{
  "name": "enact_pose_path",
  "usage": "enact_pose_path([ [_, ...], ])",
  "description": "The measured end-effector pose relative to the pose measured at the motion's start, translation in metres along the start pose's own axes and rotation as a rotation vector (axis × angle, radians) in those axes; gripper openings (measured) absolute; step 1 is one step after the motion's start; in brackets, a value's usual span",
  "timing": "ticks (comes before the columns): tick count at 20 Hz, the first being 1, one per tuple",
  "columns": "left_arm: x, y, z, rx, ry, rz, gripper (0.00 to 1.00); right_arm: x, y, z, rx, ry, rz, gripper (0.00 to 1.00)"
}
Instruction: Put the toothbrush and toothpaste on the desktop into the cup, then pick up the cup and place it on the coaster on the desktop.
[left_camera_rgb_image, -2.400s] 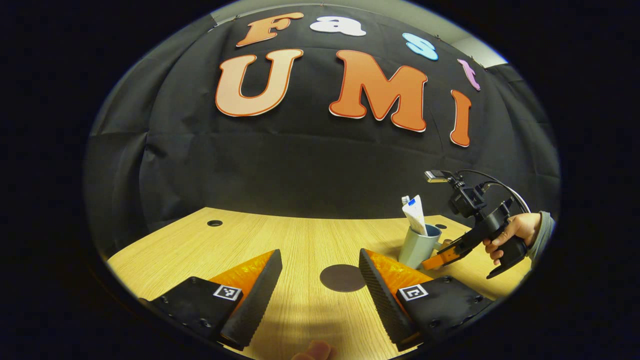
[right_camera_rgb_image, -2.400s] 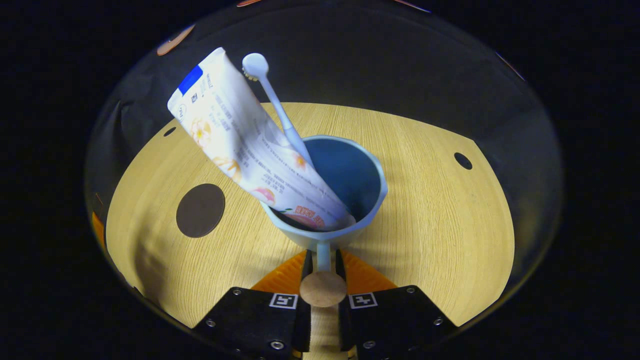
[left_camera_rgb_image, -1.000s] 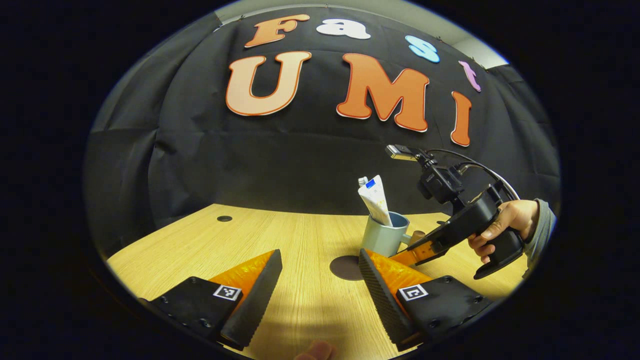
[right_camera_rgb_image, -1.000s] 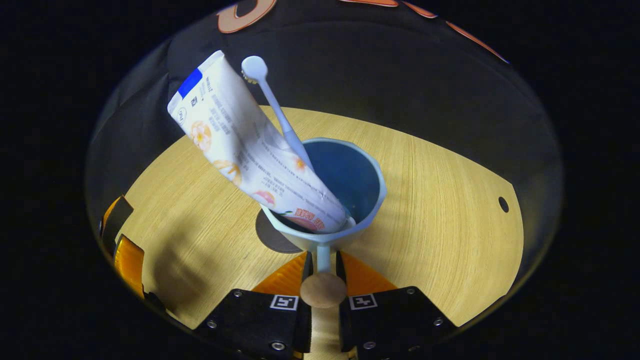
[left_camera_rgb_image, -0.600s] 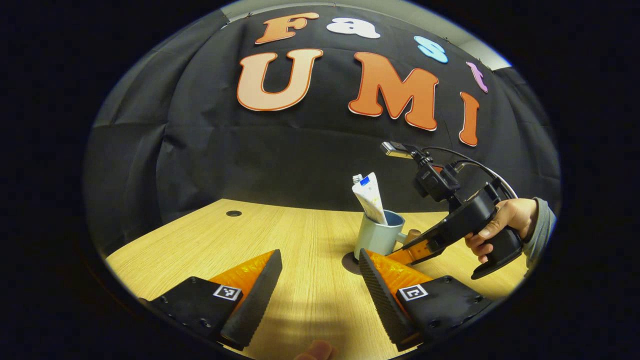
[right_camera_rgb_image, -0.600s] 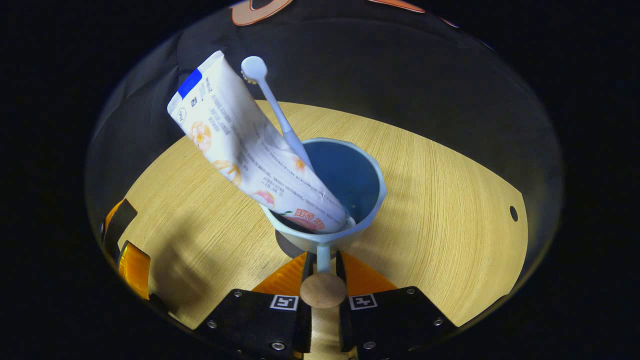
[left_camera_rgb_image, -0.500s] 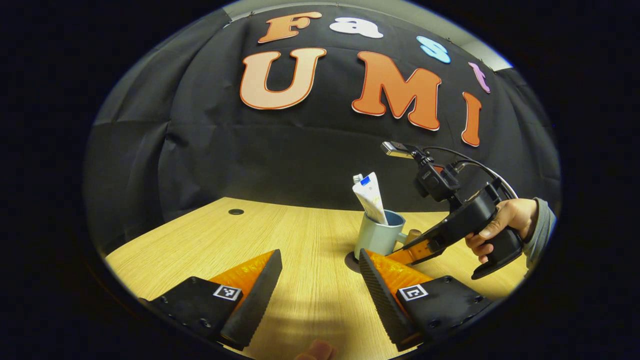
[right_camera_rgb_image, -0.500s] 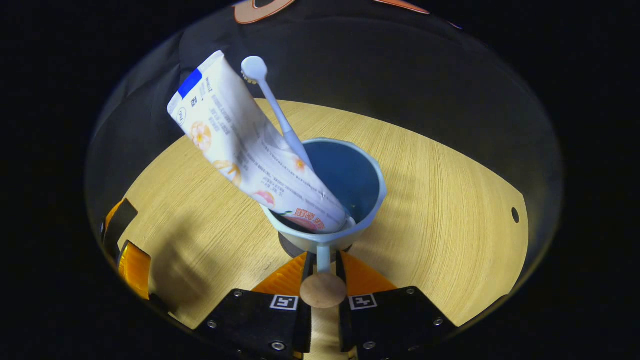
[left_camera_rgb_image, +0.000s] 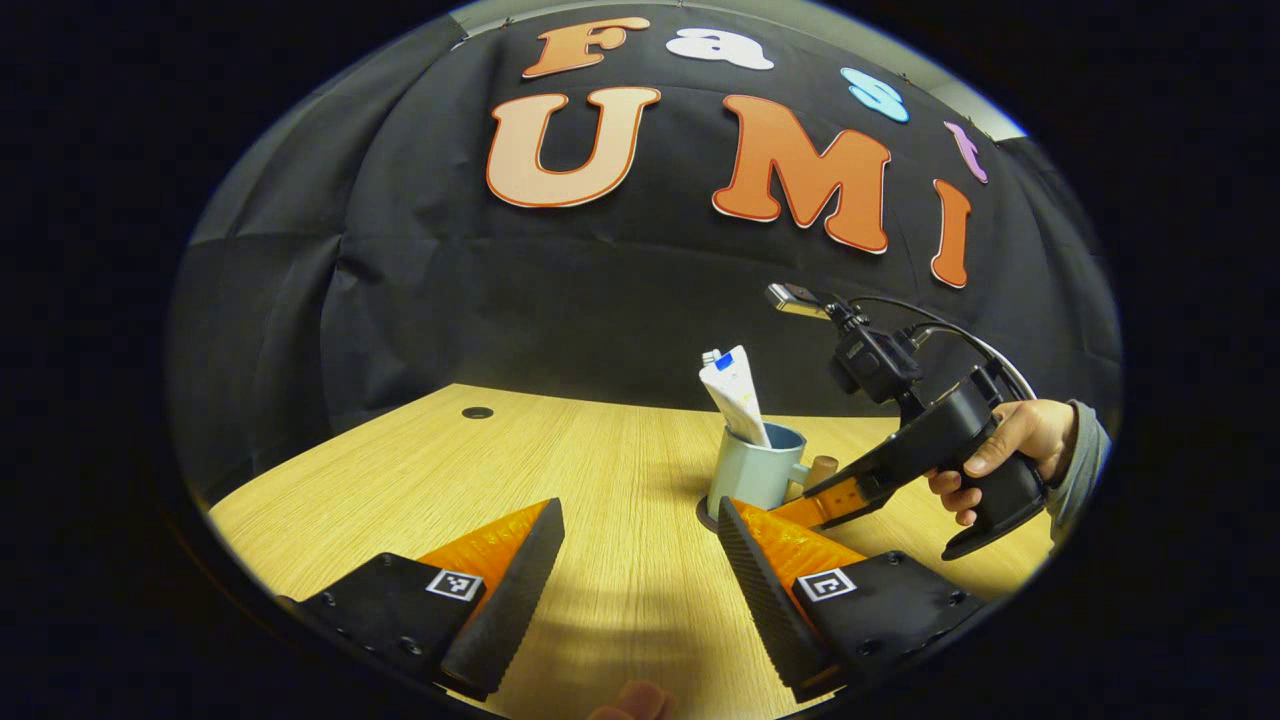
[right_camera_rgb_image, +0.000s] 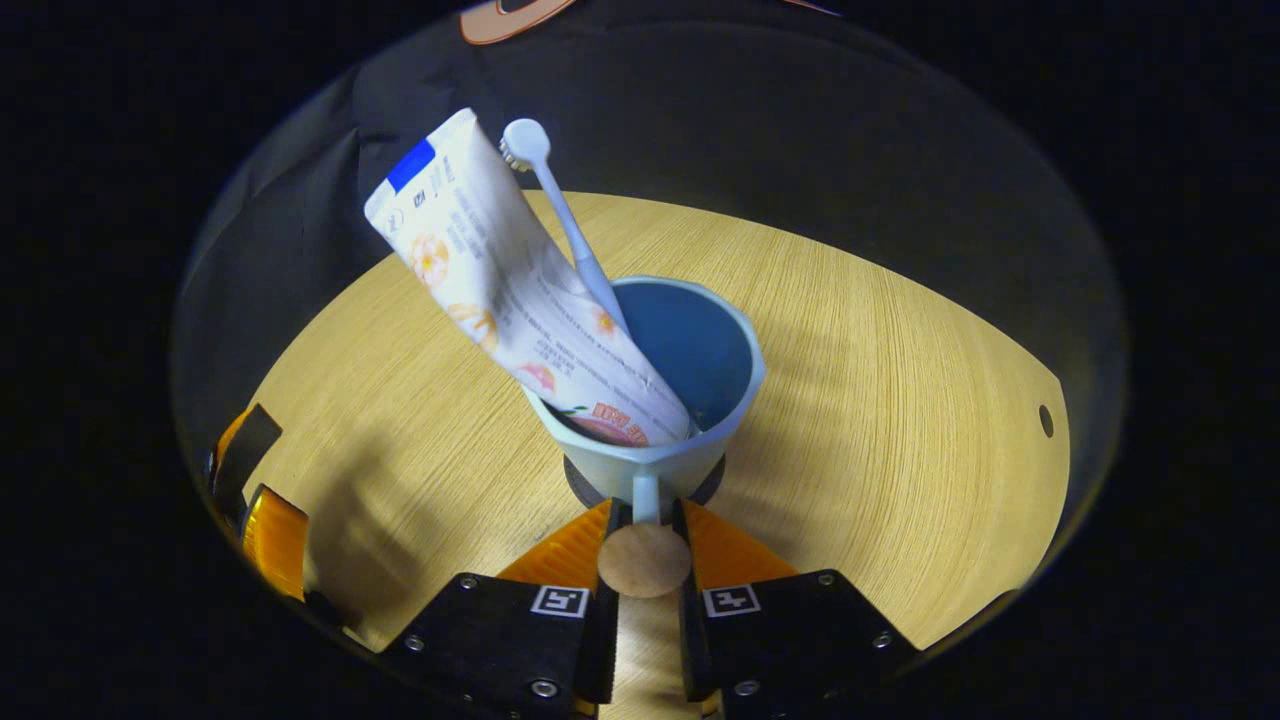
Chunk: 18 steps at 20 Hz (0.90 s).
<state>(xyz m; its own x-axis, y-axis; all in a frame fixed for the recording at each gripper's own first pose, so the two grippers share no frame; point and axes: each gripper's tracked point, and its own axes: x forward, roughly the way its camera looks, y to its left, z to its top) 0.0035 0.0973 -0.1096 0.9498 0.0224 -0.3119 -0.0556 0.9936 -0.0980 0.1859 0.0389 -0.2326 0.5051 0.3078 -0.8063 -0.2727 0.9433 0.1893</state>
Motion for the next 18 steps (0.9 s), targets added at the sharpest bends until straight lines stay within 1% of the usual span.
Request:
enact_pose_path([
  [2, 0.000, -0.004, 0.000, 0.002, 0.004, -0.004, 0.98, -0.003, 0.003, 0.000, 0.024, 0.000, 0.022, 0.26],
  [5, -0.003, -0.011, 0.001, 0.014, -0.001, -0.009, 0.98, -0.012, 0.007, 0.008, 0.048, -0.059, 0.062, 0.35],
  [6, -0.002, -0.012, 0.003, 0.019, -0.001, -0.008, 0.98, -0.017, 0.005, 0.013, 0.048, -0.096, 0.067, 0.44],
  [7, -0.003, -0.015, 0.003, 0.024, -0.002, -0.010, 0.98, -0.025, 0.004, 0.019, 0.042, -0.134, 0.068, 0.49],
  [8, -0.002, -0.016, 0.005, 0.028, -0.003, -0.009, 0.98, -0.033, 0.002, 0.025, 0.035, -0.176, 0.071, 0.56],
  [9, -0.001, -0.019, 0.006, 0.032, -0.006, -0.010, 0.98, -0.041, 0.000, 0.030, 0.034, -0.214, 0.073, 0.59],
  [10, -0.001, -0.021, 0.008, 0.035, -0.009, -0.013, 0.98, -0.050, -0.002, 0.034, 0.040, -0.249, 0.076, 0.66],
  [11, -0.001, -0.024, 0.009, 0.039, -0.012, -0.015, 0.98, -0.058, -0.005, 0.037, 0.049, -0.279, 0.076, 0.70],
  [12, -0.002, -0.027, 0.010, 0.044, -0.015, -0.019, 0.99, -0.064, -0.012, 0.038, 0.064, -0.310, 0.059, 0.76],
  [14, -0.001, -0.036, 0.015, 0.056, -0.023, -0.028, 0.98, -0.083, -0.027, 0.044, 0.082, -0.393, 0.031, 0.80],
  [16, -0.002, -0.044, 0.021, 0.072, -0.039, -0.032, 0.98, -0.098, -0.043, 0.047, 0.097, -0.462, -0.002, 0.82],
  [18, 0.000, -0.052, 0.029, 0.088, -0.062, -0.032, 0.98, -0.114, -0.055, 0.049, 0.115, -0.524, -0.019, 0.83],
])
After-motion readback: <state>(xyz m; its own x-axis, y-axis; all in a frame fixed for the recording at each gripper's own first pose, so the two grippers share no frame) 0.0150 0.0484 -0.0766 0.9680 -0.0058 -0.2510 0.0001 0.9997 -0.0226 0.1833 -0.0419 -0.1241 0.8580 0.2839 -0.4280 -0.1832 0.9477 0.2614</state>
